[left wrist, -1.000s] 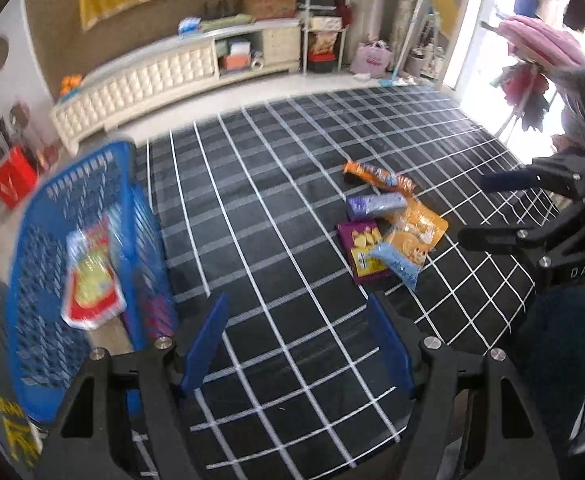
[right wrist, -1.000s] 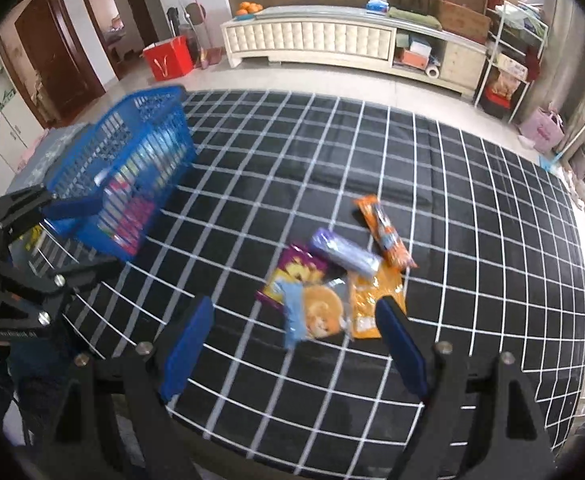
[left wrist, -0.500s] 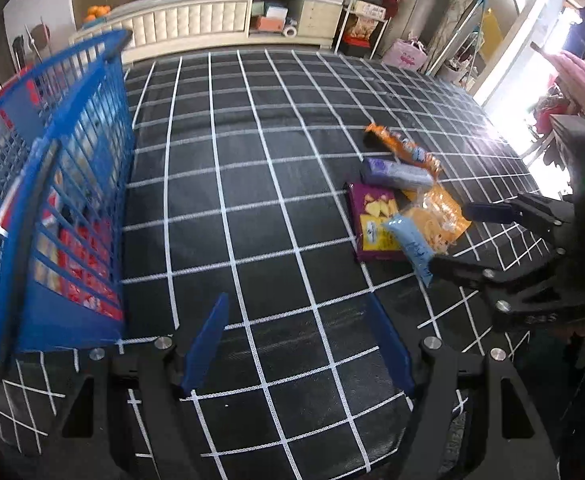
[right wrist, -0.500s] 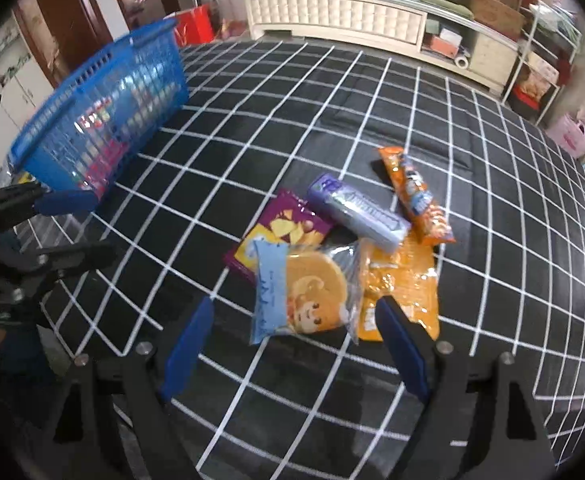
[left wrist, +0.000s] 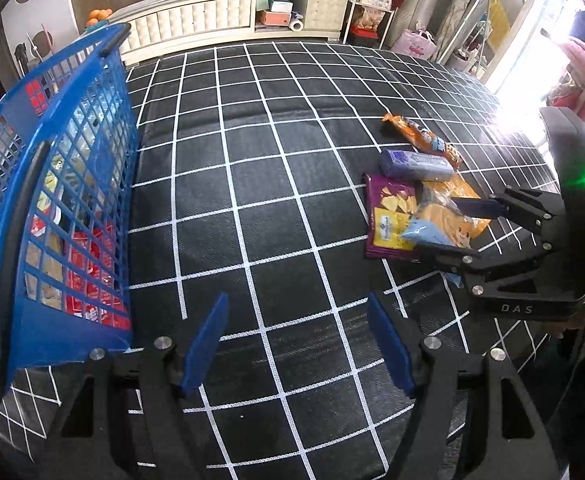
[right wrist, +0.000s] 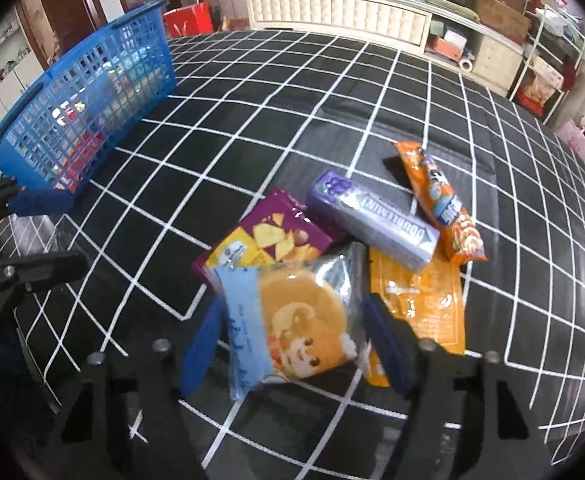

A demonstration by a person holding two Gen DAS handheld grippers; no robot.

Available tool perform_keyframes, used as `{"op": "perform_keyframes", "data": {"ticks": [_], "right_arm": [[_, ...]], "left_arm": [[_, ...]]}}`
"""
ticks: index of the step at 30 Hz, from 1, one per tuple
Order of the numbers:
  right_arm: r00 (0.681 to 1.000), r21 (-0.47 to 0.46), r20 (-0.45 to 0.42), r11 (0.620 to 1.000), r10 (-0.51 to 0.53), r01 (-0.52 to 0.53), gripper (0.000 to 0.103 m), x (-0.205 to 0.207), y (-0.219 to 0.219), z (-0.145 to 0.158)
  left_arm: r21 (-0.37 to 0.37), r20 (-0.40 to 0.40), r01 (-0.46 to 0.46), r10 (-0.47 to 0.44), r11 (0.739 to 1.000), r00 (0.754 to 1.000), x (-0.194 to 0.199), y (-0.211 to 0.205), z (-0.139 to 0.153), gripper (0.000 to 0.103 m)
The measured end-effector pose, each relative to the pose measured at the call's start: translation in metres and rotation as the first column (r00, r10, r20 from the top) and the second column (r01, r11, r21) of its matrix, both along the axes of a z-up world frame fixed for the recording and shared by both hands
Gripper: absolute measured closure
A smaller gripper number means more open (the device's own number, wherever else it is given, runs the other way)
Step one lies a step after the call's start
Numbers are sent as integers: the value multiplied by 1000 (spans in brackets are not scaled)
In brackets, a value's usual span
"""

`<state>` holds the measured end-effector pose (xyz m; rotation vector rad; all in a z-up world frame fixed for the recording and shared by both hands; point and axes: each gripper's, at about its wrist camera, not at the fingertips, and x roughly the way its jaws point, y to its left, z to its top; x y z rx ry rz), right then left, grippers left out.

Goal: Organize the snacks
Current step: 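Reach the right gripper to the cartoon-printed bread bag and close on it, then grasp the purple-and-yellow snack bag with the left gripper while the right gripper holds the bread bag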

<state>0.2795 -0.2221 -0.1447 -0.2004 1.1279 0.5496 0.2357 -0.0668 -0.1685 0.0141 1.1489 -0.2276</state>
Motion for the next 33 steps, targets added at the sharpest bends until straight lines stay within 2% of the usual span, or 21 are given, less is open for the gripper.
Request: {"op": "perform_keyframes", "data": {"ticks": [3, 6, 8, 15, 20, 26, 33], "right_arm": [[999, -2, 28, 1000, 22, -22, 37, -3, 2, -2], [994, -66, 85, 995, 75, -69, 41, -13, 9, -3], [993, -67, 96, 996, 70, -64, 42, -16, 10, -1], [994, 6, 107, 1000, -26, 25, 42, -24, -14, 20], [986, 23, 71, 988, -153, 152, 42, -20, -40, 21], [966, 40, 70, 968, -250, 247, 42, -17, -60, 25], [955, 29, 93, 960, -281, 279, 42, -14, -64, 28]], "left_arm": [[16, 2, 4, -4, 1000, 1000, -2, -5, 0, 33], [24, -2, 1, 0, 1000, 1000, -4, -10, 0, 33], [19, -4, 1, -1, 1000, 1000, -5, -12, 1, 33], [21, 20, 24, -24, 999, 1000, -1, -26, 13, 33], [43, 7, 98, -98, 994, 995, 13, -50, 13, 33], [8, -63, 197, -196, 980, 979, 37, -75, 1, 33], [41, -106, 248, -243, 968, 964, 67, -100, -23, 33]]}}
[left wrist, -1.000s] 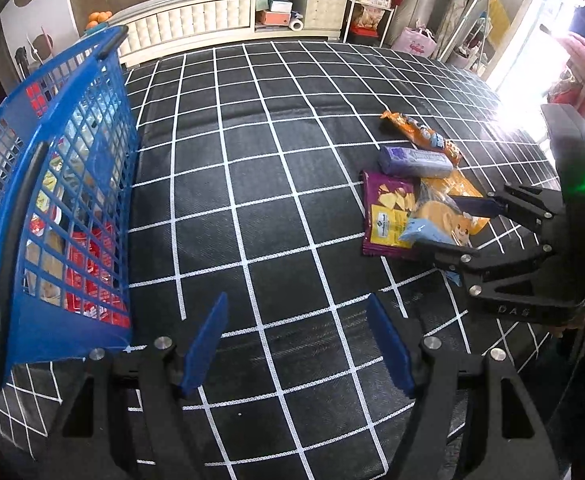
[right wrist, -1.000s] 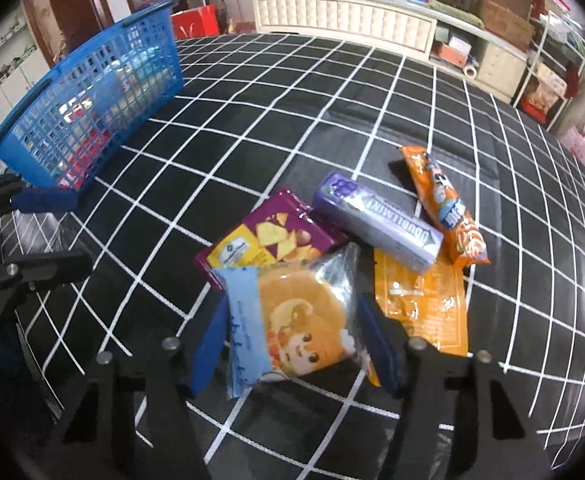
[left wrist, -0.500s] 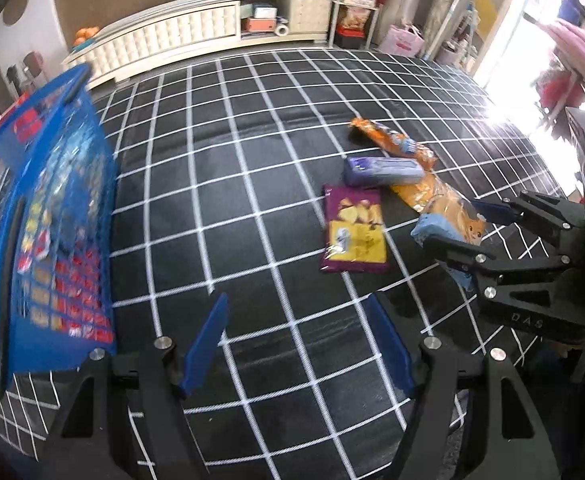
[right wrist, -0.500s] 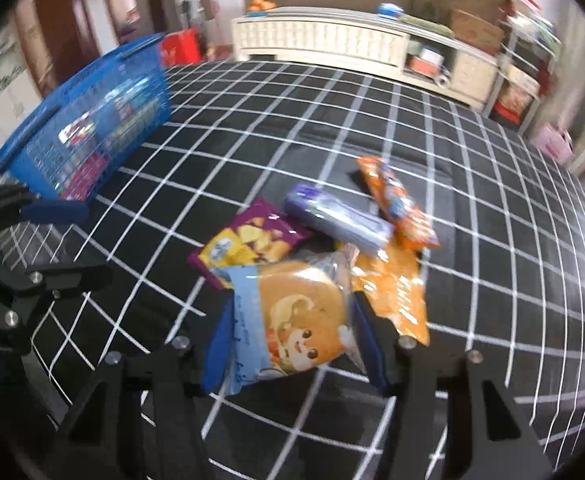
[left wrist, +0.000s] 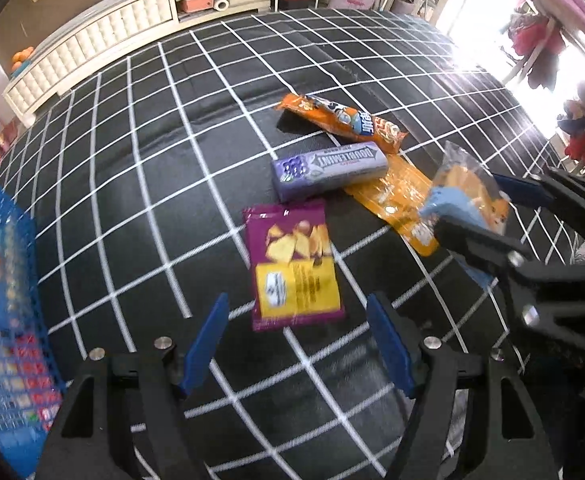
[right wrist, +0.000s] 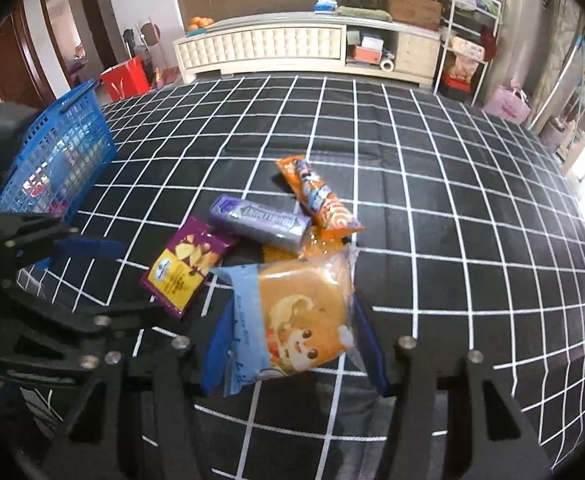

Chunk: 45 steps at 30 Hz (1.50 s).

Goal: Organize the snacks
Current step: 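Grasp the purple-and-yellow snack bag with the left gripper while the right gripper holds the bread bag, then carry both bags over the basket and open the left gripper to drop the chip bag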

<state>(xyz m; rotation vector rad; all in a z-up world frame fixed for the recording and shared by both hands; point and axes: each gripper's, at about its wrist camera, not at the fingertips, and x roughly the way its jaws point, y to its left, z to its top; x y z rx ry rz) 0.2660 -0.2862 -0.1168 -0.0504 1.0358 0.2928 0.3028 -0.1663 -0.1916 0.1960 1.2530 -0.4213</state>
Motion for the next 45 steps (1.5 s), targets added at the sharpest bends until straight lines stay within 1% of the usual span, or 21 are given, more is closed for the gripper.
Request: {"op": "perform_keyframes", "data": {"ticks": [3, 5, 6, 7, 11, 12, 14, 17, 23, 26, 29, 31, 34, 36, 37, 43, 45], "right_arm": [[1000, -10, -9, 1000, -14, 14, 42, 4, -1, -2], [999, -3, -29, 1000, -21, 21, 42, 9, 0, -6], [999, 3, -34, 1000, -25, 25, 42, 10, -1, -6], [999, 6, -38, 1000, -28, 28, 42, 12, -1, -6], [998, 6, -47, 999, -39, 40, 42, 16, -3, -7], [998, 7, -53, 999, -45, 45, 42, 17, -4, -8], [997, 8, -64, 999, -48, 49, 42, 20, -4, -10], [996, -7, -77, 999, -34, 34, 42, 22, -2, -14], [996, -40, -88, 999, -18, 15, 42, 20, 3, -20], [996, -51, -84, 999, -22, 17, 42, 15, 6, -16], [999, -84, -43, 996, -21, 18, 42, 10, 11, -3], [1000, -92, -22, 996, -22, 20, 42, 4, 16, 7], [1000, -50, -23, 999, -18, 17, 42, -1, 17, 21], [1000, -41, -8, 999, -19, 18, 42, -7, 21, 32], [1000, -39, 5, 999, -15, 15, 42, -10, 26, 40], [996, -55, 75, 998, 37, -33, 42, -23, 60, 79], [994, -50, 94, 997, 57, -53, 42, -24, 72, 90]], "left_arm": [[49, -4, -10, 10, 999, 1000, 13, -7, -13, 33], [27, -17, -9, 9, 1000, 1000, 17, -9, -18, 33], [28, -17, -11, 12, 1000, 1000, 18, -9, -20, 34], [36, 0, -9, 9, 999, 1000, 19, -10, -20, 33], [54, 8, 17, -18, 998, 1000, 23, -15, -22, 34], [72, 18, 27, -28, 997, 999, 22, -16, -22, 36], [66, 28, 30, -32, 997, 999, 20, -19, -20, 40], [57, 42, 35, -37, 998, 998, 17, -22, -19, 54], [48, 47, 48, -51, 998, 998, 10, -19, -17, 56], [28, 56, 28, -29, 999, 998, 3, -9, -10, 56], [6, 75, 18, -19, 1000, 997, -8, -1, 5, 56], [-5, 106, 16, -15, 1000, 994, -18, 7, 22, 56], [-17, 165, 7, -4, 1000, 986, -32, 19, 49, 56], [-16, 194, -5, 8, 1000, 981, -38, 25, 63, 56], [-29, 210, -16, 22, 999, 977, -44, 33, 74, 56], [-57, 274, -62, 76, 996, 959, -64, 75, 116, 56], [-54, 292, -72, 85, 996, 953, -70, 88, 124, 56]]}}
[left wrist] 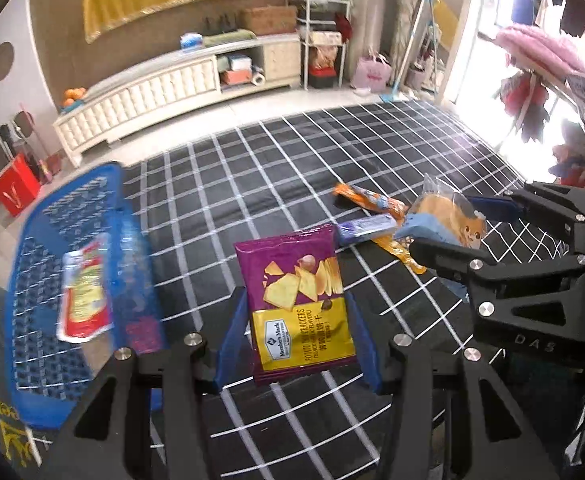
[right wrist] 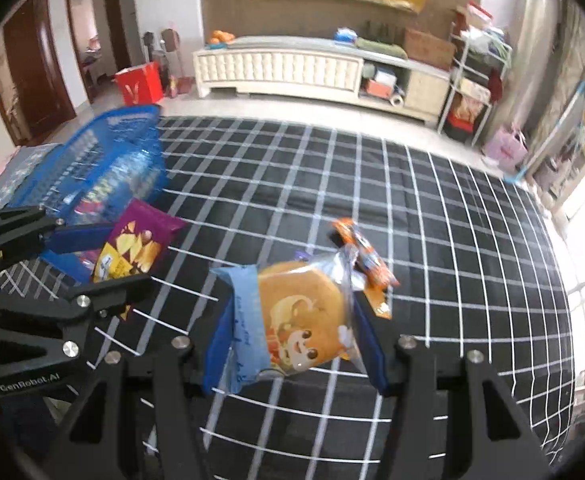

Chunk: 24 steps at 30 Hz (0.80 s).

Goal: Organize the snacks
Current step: 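Carry both bags over the basket and open the left gripper to drop the chip bag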

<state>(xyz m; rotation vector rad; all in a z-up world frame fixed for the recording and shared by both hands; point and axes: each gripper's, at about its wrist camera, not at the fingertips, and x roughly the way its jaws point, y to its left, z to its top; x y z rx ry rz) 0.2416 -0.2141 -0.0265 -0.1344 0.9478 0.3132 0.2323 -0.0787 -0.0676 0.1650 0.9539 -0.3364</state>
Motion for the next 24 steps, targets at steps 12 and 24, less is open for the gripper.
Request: {"op": "perform_keyframes", "data": {"ticks": [12, 24], "right_arm": [[984, -49, 79, 986, 162, -158, 42, -3, 97, 43], [962, -29, 44, 963, 269, -268, 42, 16, 180, 42]], "left_arm": [[27, 72, -154, 151, 988, 986, -12, 118, 37, 56], [58, -6, -278, 279, 959, 960, 4, 201, 6, 56]]}}
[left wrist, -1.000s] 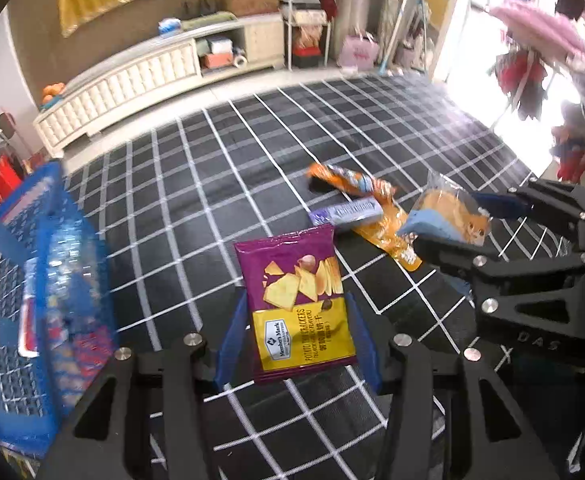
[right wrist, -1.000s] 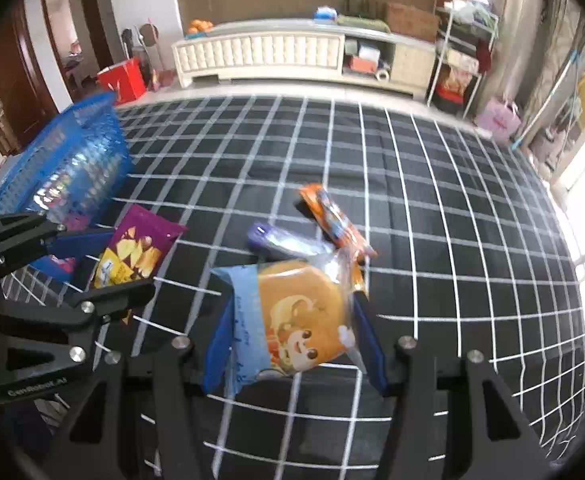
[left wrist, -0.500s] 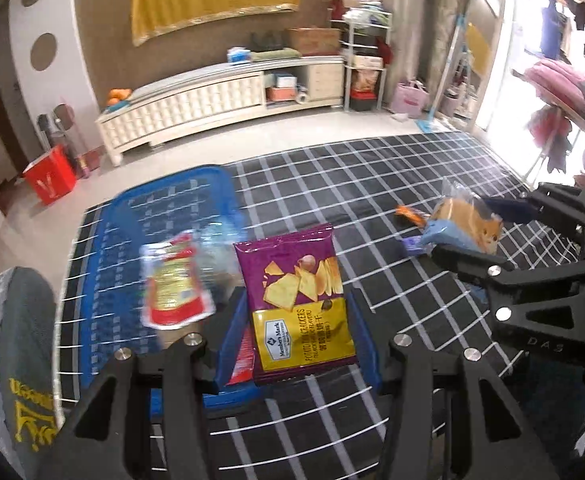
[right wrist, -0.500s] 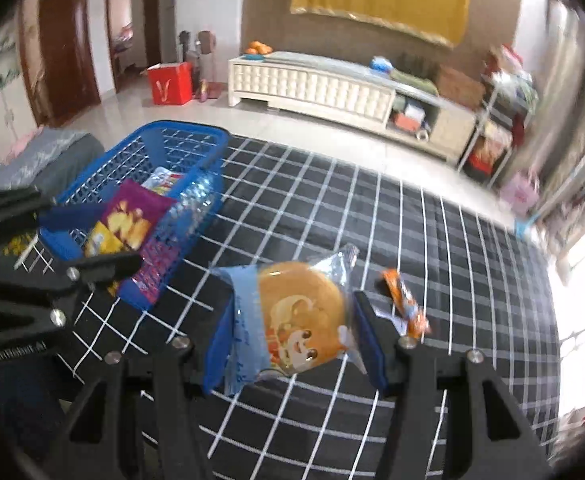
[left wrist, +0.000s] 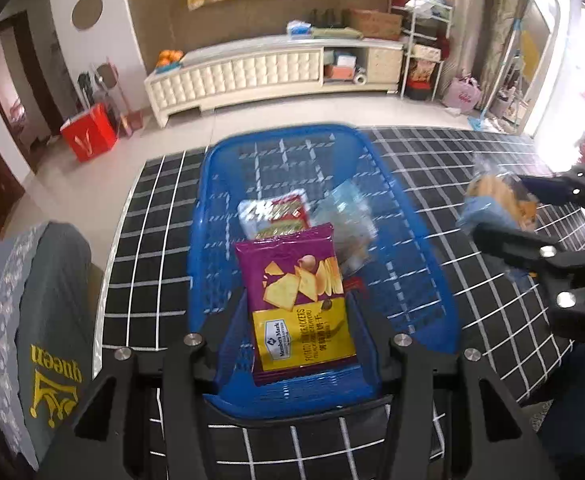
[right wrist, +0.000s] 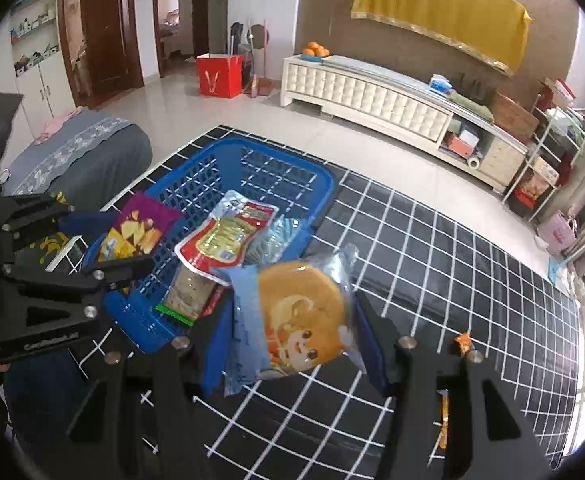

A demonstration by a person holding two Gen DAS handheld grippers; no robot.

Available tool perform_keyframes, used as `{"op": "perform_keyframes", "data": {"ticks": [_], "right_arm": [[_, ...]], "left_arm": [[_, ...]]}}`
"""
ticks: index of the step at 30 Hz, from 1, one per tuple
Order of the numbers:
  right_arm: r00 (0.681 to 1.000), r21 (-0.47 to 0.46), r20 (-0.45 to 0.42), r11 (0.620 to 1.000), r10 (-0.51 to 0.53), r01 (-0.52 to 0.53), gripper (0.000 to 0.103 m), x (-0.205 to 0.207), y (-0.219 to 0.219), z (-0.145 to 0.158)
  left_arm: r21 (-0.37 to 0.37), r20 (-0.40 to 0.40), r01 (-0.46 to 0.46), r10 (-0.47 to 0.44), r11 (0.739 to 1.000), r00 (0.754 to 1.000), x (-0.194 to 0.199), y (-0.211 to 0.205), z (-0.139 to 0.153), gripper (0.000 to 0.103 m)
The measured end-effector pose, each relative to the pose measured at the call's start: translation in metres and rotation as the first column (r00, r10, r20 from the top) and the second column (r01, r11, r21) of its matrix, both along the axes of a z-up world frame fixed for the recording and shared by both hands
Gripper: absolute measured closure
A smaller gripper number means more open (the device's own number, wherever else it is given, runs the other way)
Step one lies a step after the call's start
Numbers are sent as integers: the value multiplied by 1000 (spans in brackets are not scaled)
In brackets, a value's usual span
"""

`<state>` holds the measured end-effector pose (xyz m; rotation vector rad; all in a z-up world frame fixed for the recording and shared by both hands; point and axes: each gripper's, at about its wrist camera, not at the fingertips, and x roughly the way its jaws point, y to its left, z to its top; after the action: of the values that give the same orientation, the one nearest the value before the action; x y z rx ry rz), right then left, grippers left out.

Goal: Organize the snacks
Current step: 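Carry both bags over the basket and open the left gripper to drop the chip bag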

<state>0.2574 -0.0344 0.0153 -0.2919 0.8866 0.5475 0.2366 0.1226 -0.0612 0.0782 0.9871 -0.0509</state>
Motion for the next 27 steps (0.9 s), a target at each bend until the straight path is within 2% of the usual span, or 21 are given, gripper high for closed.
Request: {"op": "perform_keyframes", "data": {"ticks": [10, 13, 14, 20, 27], "right_arm": [[999, -29, -32, 999, 28, -29, 42, -2, 17, -9], [999, -36, -28, 999, 30, -31, 42, -3, 16, -8], [999, -37, -28, 999, 29, -30, 42, -3, 16, -7], [999, -40, -21, 999, 35, -36, 42, -2, 17, 0], [992, -69, 9, 990, 125, -124, 42, 2, 36, 17]], "left_arm": [[6, -63, 0, 1, 1000, 998, 4, 2, -33, 54], [-8, -75, -12, 11, 1000, 997, 2, 5, -36, 42], [-13, -69, -11, 10, 1000, 998, 0, 6, -34, 33], [-16, -11, -28, 28, 999, 1000, -11, 15, -9, 32], [18, 63, -66, 64, 998, 996, -30, 33, 23, 32]]}}
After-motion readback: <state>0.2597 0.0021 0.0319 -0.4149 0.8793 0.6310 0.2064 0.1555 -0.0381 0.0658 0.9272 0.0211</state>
